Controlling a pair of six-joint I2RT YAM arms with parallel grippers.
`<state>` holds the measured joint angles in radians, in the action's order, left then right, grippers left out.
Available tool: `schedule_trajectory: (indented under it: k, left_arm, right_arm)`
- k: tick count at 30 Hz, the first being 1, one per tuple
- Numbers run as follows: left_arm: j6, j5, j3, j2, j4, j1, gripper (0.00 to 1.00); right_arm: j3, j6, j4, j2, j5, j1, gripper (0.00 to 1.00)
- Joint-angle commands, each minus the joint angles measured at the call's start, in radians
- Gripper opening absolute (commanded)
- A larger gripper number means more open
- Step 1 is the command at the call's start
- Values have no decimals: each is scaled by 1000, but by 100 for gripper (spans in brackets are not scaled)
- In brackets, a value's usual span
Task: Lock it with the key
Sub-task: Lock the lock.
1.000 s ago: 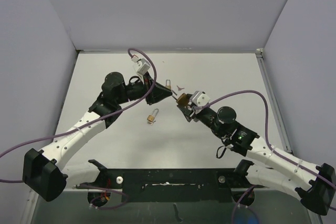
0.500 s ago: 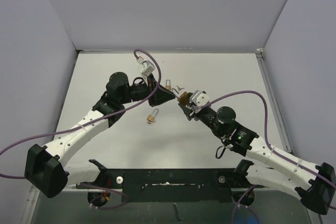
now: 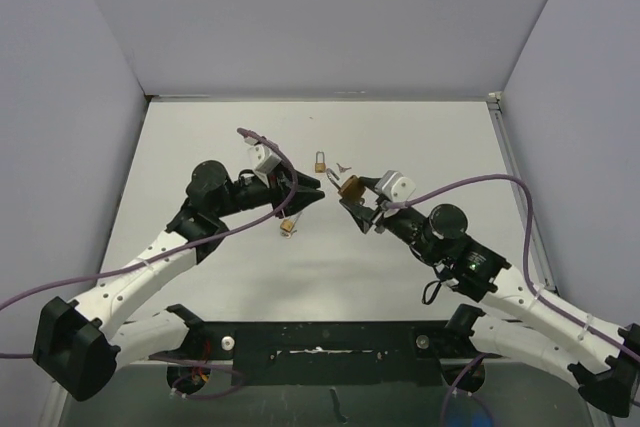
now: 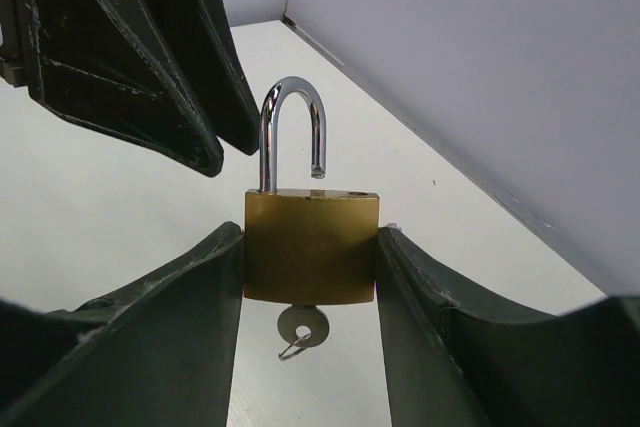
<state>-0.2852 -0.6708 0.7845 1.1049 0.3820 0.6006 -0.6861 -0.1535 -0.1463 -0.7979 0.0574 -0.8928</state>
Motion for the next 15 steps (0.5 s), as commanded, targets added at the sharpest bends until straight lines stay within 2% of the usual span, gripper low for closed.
schedule_trajectory:
  k: [1, 4, 9, 15]
  left_arm:
    - [83, -54, 4, -84, 141, 0, 31]
    - [94, -77, -27, -101, 190, 1, 34]
    - [58, -148, -67, -107, 369, -1, 37]
    - [72, -161, -58, -91, 379, 0, 40]
  right_arm:
    - [-80, 49, -33, 61, -65, -1, 0]
    - [-93, 69, -6, 87, -123, 12, 0]
    - [-111, 89, 25, 109, -223, 15, 0]
    - [-113, 120, 14, 120, -296, 15, 0]
